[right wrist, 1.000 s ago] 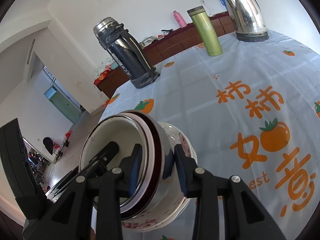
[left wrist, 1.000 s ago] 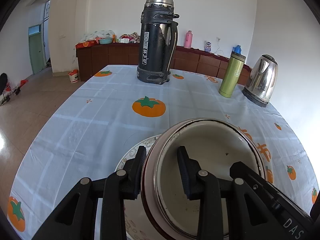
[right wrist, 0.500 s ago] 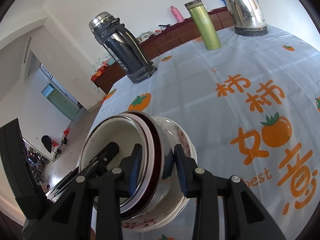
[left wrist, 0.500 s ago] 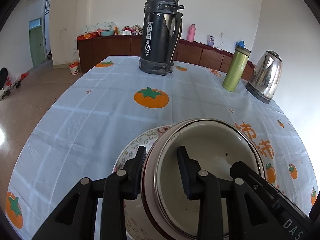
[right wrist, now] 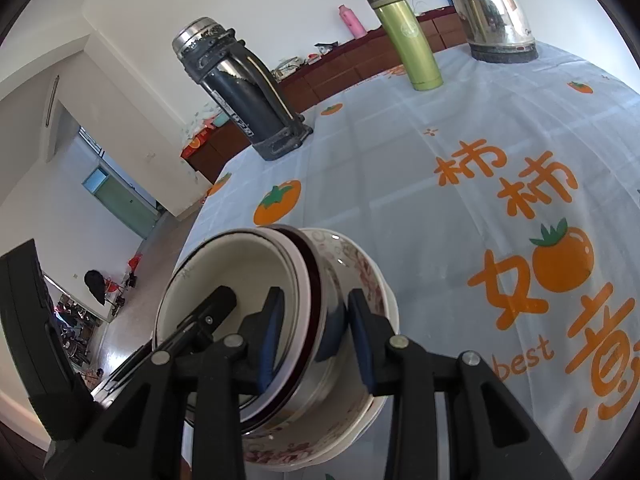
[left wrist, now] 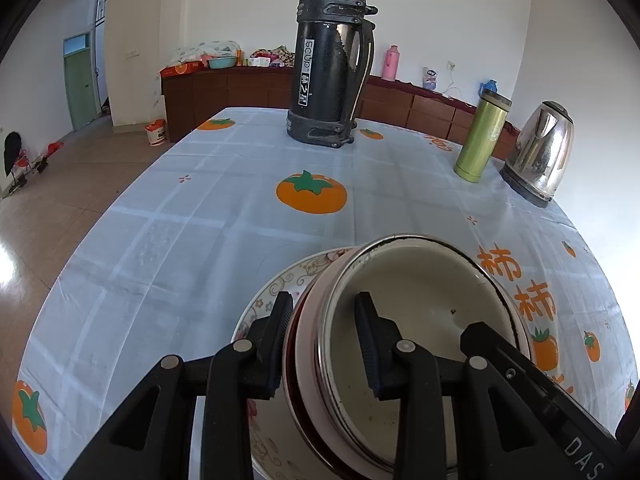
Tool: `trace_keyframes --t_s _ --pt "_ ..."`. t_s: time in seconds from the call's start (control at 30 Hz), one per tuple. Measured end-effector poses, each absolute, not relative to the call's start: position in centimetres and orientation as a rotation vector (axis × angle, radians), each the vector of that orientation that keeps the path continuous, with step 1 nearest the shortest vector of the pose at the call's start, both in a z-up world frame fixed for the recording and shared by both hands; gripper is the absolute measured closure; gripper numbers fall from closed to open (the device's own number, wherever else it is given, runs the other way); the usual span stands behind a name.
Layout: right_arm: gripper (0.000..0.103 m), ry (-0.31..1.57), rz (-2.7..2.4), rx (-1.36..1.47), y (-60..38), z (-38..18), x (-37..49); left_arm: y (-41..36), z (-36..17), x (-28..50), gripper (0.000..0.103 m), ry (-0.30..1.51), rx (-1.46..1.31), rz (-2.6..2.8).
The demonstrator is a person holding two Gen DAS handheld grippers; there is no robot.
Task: Organize plates and bowls
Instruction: 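Lower the nested bowls onto the floral plate stack and open both tools, then withdraw both open tools back from the stacked dishes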
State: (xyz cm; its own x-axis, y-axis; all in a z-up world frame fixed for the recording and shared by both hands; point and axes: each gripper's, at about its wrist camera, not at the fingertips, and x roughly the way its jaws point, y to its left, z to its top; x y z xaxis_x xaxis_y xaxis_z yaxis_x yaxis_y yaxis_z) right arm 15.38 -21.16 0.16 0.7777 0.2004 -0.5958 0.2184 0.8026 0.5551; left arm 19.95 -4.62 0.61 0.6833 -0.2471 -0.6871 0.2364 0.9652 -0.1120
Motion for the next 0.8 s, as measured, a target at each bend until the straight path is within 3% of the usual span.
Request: trace_keyframes --t_s 0.23,0.4,0.5,0.57,0.8 --pt "0.064 0.650 0.018 0.674 -21.3 -0.2 14.9 -4.1 0.3 20.0 0.066 0.781 -0.051 -0.287" --pt "0.055 0.572 0.007 0.642 -21.3 0.6 13.6 -3.8 1.0 19.0 0.044 0.717 -0.045 -0.277" --pt "0.041 0.520 -0.018 0.628 -21.5 1.1 12.7 -3.3 2.0 18.1 0.029 0.643 -0.046 -0.254" --pt "0.030 0.503 -0.024 0.625 -21.6 1.2 12.3 -3.1 2.4 17.6 0.026 0.599 -0.046 -0.242" --pt "0.029 0.487 -0.063 0.597 -22.0 1.1 11.3 -3.4 2.4 16.5 0.026 0.546 -0.005 -0.257"
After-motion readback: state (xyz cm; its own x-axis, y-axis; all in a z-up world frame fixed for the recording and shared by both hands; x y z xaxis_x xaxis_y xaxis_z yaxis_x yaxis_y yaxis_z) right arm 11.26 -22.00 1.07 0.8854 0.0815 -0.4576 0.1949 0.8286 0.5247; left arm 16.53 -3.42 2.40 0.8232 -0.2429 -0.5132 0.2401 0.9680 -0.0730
